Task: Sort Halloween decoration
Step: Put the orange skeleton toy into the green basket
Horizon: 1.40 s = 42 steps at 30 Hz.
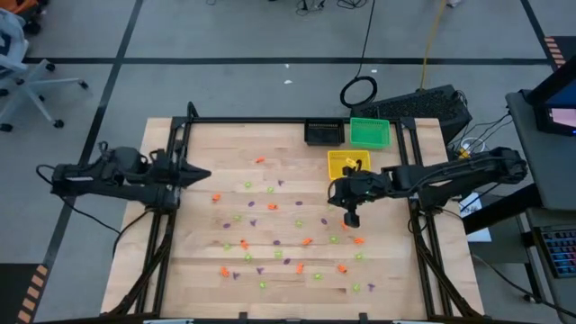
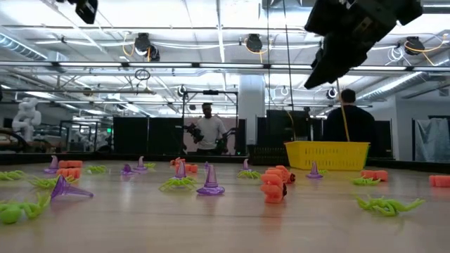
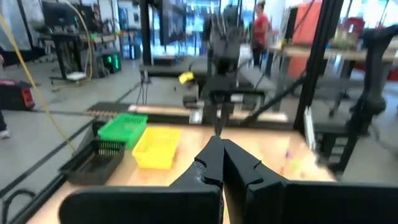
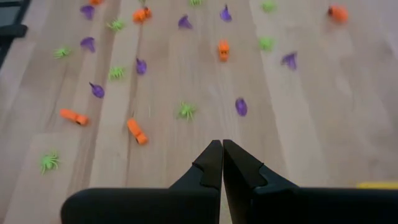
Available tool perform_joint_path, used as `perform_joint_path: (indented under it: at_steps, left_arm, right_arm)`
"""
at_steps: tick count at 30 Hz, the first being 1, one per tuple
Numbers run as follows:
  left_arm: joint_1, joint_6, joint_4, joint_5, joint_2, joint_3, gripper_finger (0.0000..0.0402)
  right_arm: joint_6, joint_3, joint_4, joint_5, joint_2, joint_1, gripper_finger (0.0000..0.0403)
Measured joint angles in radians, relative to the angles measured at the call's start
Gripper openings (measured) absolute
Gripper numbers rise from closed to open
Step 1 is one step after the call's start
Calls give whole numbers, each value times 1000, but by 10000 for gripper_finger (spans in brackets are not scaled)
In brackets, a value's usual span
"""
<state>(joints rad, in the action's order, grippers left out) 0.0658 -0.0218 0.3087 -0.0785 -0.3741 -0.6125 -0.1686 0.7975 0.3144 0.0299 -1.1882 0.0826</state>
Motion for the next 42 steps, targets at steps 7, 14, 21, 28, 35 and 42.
perform_joint_path:
  at_steps: [7, 14, 21, 28, 35, 42]
  left_arm:
    - [0, 55, 111, 16, -169, 4, 0]
    - [3, 52, -7, 22, -327, 68, 0]
    - [67, 2, -198, 22, -455, 106, 0]
    - [151, 1, -359, 21, -568, 118, 0]
    - [206, 0, -510, 3, -696, 119, 0]
    - [225, 1, -600, -12, -812, 119, 0]
  right_arm:
    - [-127, 0, 28, 0, -54, 9, 0]
    - [-164, 0, 34, -6, -120, 62, 0]
    - [-285, 0, 113, 0, -135, 152, 0]
    - [-439, 0, 175, 83, -135, 261, 6]
    - [-613, 0, 290, 151, -135, 314, 76]
    - [-853, 0, 350, 179, -135, 377, 141]
